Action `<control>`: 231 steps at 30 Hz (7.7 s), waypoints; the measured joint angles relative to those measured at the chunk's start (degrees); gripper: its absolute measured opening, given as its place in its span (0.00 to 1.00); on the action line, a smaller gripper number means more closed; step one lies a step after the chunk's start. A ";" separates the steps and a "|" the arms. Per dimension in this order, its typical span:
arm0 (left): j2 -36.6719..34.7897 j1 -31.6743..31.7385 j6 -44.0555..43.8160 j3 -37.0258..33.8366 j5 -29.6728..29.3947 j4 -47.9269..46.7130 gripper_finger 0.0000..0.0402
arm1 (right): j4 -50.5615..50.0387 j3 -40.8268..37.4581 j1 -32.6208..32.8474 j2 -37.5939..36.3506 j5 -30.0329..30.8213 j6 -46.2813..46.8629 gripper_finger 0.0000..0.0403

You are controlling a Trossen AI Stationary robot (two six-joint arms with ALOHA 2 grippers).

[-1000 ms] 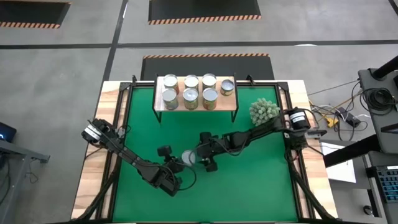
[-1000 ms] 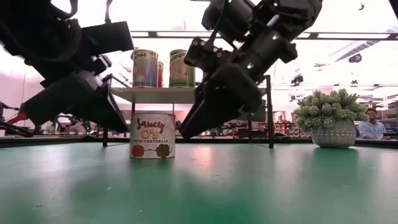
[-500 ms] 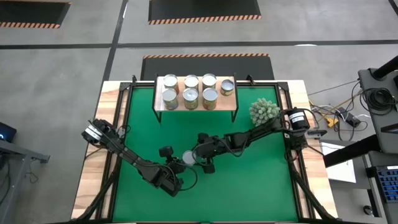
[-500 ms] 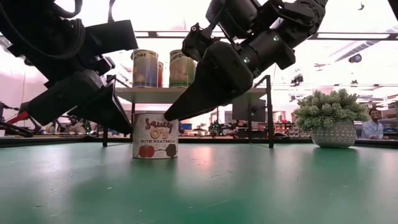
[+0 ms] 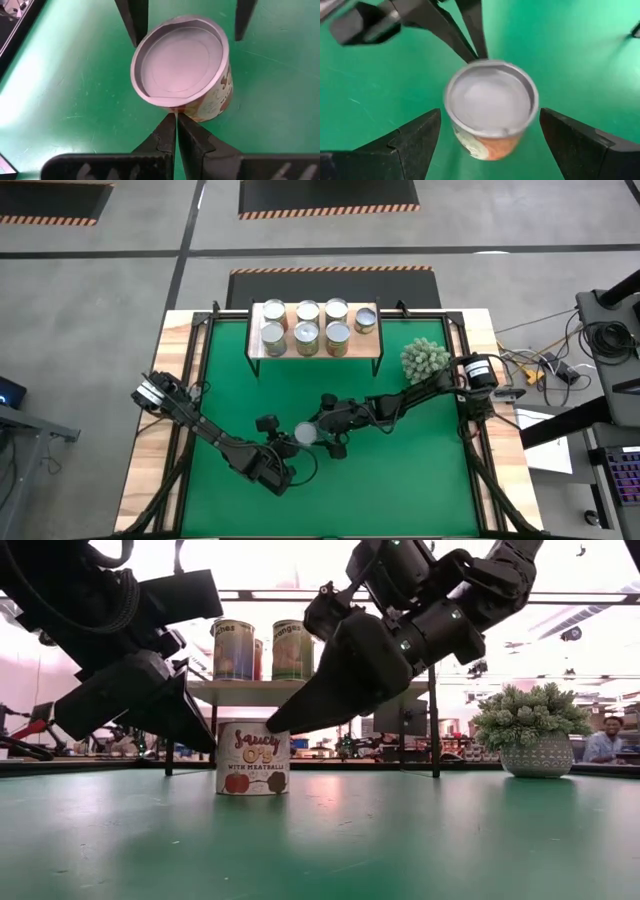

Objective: Pick and place cans onto a shelf
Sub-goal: Put the canned meatballs on the shelf, then return to Home Position

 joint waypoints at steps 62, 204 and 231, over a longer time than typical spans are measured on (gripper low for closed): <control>-16.17 -4.83 15.40 -0.84 -13.08 3.58 0.00 | -46.37 -1.44 -16.43 -42.32 9.62 -8.87 0.66; -83.64 7.15 47.89 -47.01 21.92 45.31 0.00 | -18.02 -46.28 -10.11 -93.61 -6.81 -14.93 0.02; -52.85 11.87 53.99 -17.31 10.53 35.67 0.00 | -19.30 -47.50 -10.11 -99.10 -2.82 -9.77 0.02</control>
